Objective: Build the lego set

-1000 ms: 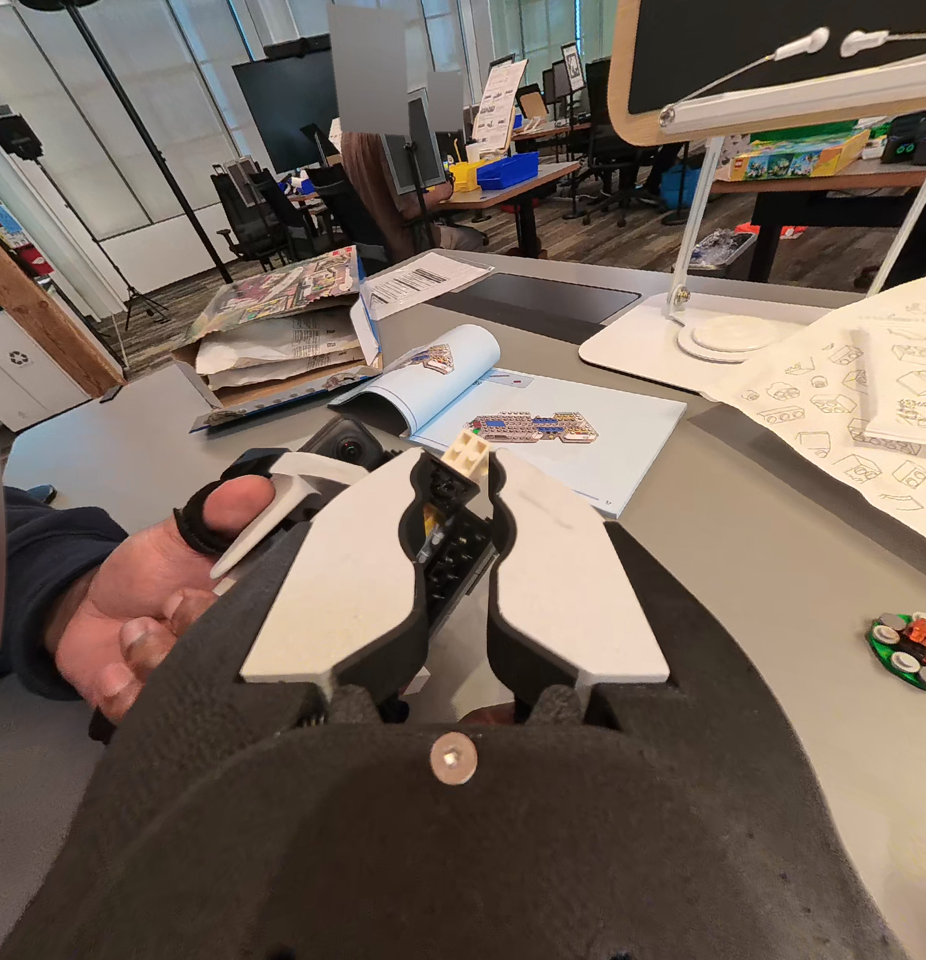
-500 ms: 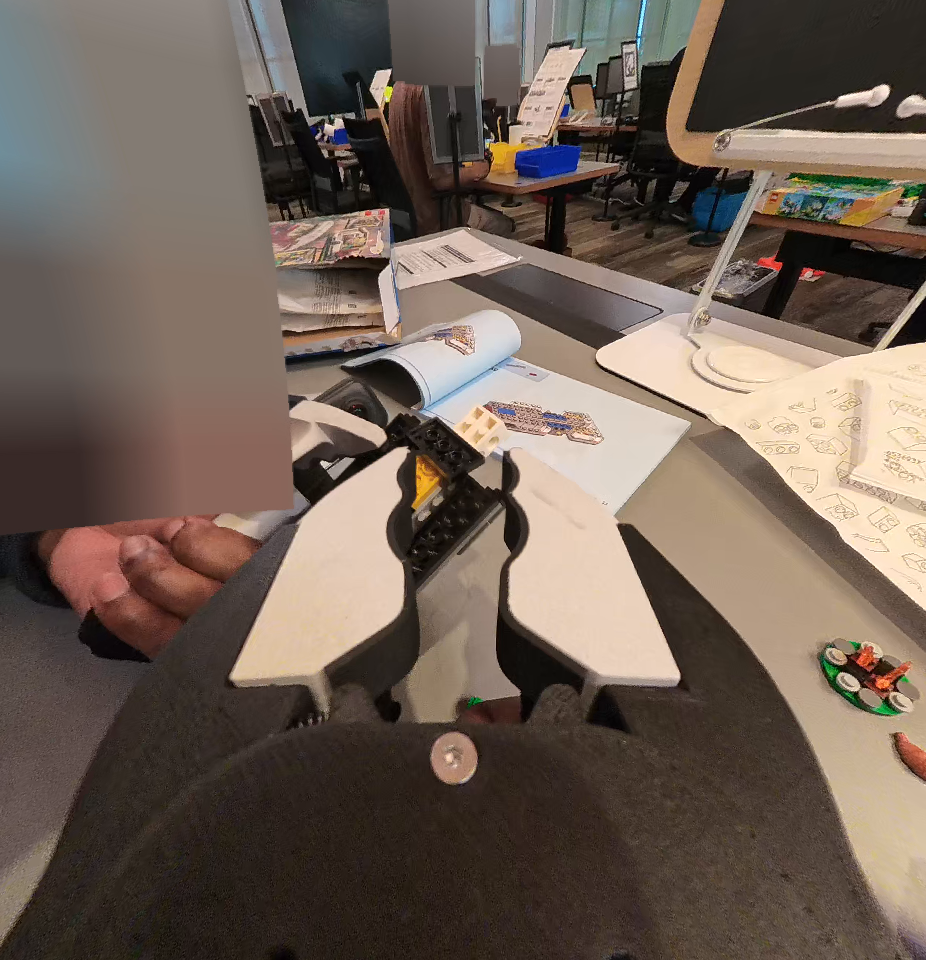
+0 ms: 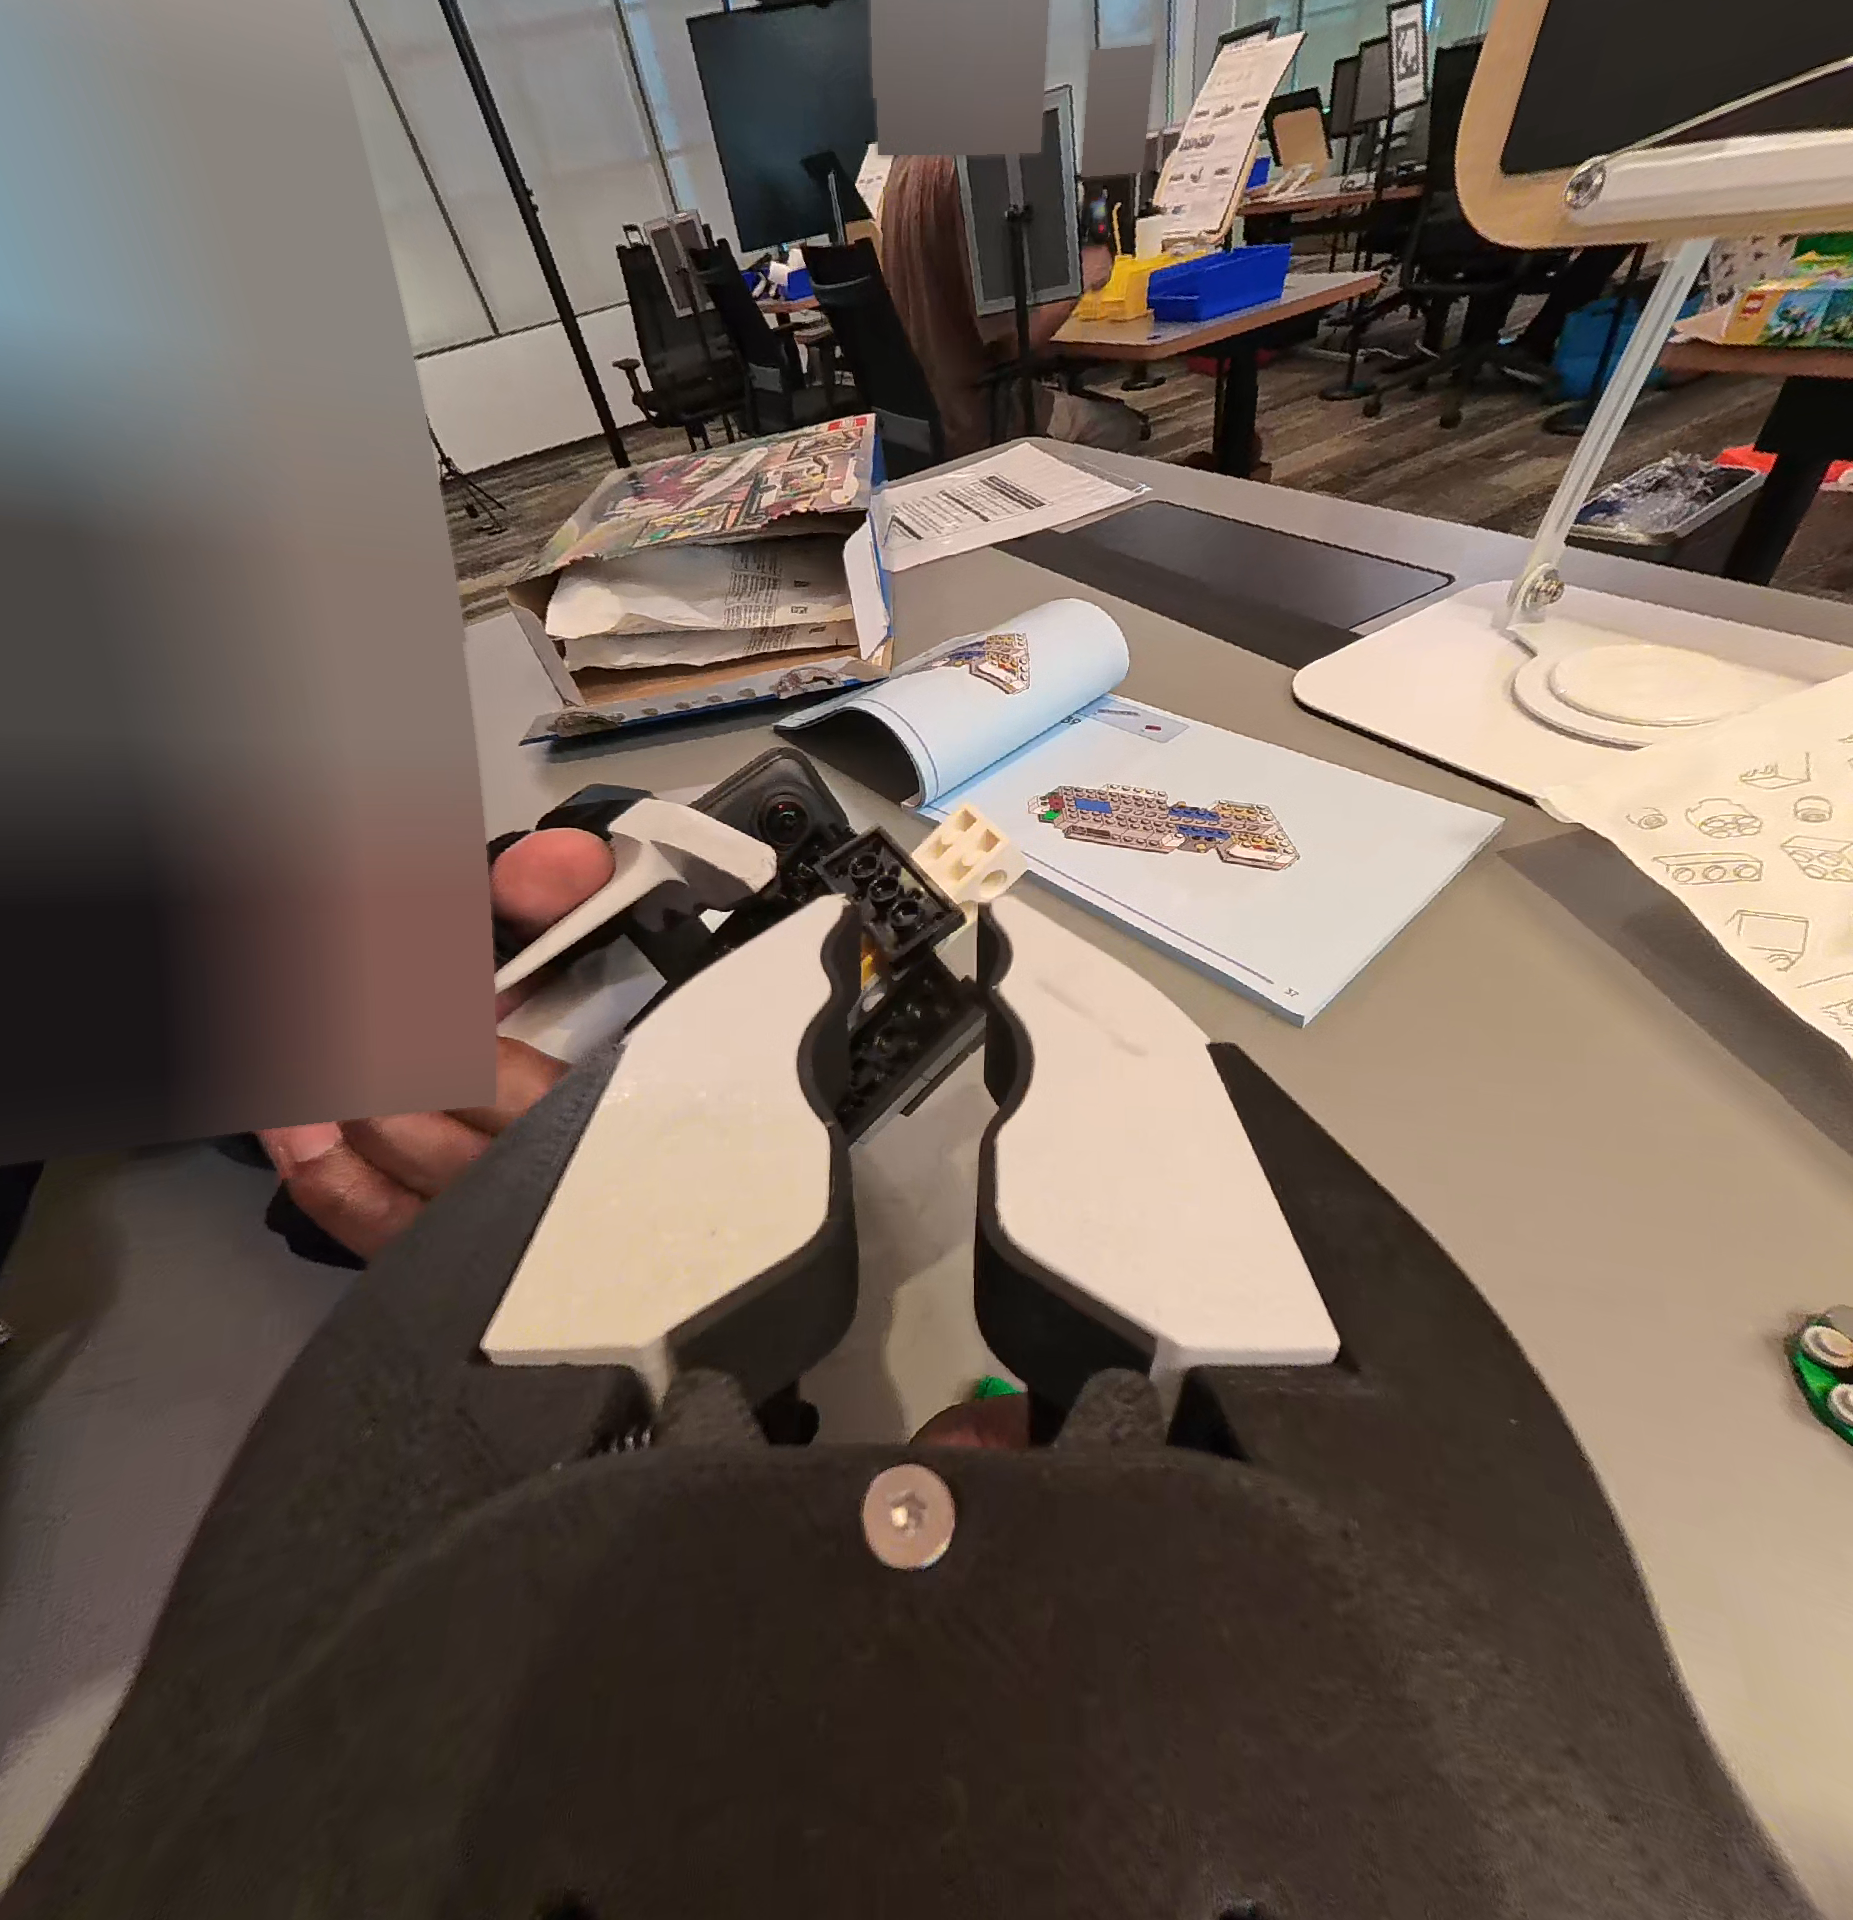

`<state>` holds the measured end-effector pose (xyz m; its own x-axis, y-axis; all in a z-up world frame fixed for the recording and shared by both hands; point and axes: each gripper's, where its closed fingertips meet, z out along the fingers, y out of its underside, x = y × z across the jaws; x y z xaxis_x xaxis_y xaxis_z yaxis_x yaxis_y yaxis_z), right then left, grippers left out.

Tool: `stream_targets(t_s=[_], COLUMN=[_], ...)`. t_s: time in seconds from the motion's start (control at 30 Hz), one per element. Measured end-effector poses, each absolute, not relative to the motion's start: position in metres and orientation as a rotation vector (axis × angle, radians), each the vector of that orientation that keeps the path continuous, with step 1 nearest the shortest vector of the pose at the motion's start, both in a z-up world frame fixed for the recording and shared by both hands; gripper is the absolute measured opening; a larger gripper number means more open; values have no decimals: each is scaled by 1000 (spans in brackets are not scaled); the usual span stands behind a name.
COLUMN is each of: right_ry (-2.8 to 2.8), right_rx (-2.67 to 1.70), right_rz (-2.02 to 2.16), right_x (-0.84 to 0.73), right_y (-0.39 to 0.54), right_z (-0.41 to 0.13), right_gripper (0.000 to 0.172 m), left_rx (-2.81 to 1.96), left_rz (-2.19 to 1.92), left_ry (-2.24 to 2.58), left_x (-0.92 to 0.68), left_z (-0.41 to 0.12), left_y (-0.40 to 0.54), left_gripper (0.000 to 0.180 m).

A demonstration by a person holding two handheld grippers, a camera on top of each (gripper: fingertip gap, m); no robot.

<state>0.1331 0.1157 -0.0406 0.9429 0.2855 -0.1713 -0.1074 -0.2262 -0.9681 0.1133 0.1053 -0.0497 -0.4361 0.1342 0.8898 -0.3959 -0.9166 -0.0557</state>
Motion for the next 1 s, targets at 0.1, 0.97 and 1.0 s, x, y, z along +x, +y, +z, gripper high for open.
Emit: stream_targets(t_s=[0.1,0.97,1.0], right_ry=[-134,-90,-89], right_rx=[-1765,-1753,-1752], right_rz=[360,312,313], right_x=[133,140,140], right_y=[116,119,118], right_z=[-41,-42,-41], right_gripper=[19,19,19], left_rx=[1455,1464,1463], left_rz=[2392,2380,2381], left_ry=[-367,-370,-371], left_x=[114,114,114], left_z=[-50,-52,-52], left_y=[105,104,104], left_gripper=[30,31,31])
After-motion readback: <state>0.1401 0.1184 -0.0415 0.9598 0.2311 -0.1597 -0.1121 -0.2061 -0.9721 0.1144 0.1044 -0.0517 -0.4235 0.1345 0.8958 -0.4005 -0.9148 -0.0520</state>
